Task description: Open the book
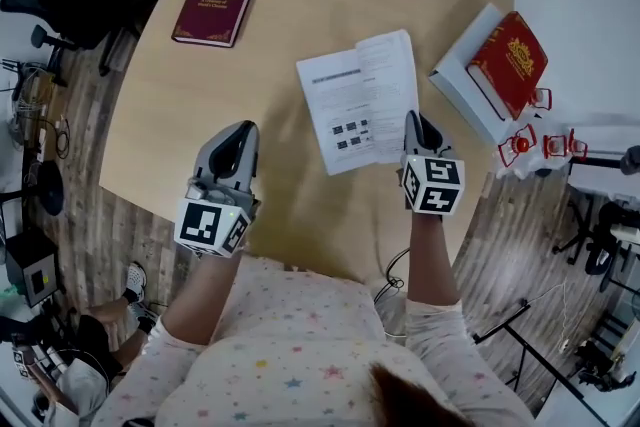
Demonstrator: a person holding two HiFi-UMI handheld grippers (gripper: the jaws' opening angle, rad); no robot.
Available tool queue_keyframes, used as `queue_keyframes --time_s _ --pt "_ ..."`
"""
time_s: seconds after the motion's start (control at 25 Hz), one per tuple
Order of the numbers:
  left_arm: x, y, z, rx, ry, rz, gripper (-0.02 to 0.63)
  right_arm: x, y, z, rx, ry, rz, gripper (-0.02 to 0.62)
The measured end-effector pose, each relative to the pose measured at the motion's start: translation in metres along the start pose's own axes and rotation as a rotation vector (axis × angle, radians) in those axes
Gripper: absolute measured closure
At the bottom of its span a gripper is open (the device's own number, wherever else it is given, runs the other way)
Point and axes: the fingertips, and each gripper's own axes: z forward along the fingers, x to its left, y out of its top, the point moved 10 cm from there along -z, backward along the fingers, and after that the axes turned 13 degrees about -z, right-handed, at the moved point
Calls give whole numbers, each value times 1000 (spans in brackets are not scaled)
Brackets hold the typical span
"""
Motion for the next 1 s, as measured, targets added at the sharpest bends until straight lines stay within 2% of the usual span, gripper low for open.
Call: queue_keyframes --time_s 0.44,1.0 --pt "-11 -2 13 25 -20 17 584 -26 -16 -2 13 -49 11 581" --pt "-18 -8 25 50 -26 25 584 -52 -31 4 48 -92 -26 580"
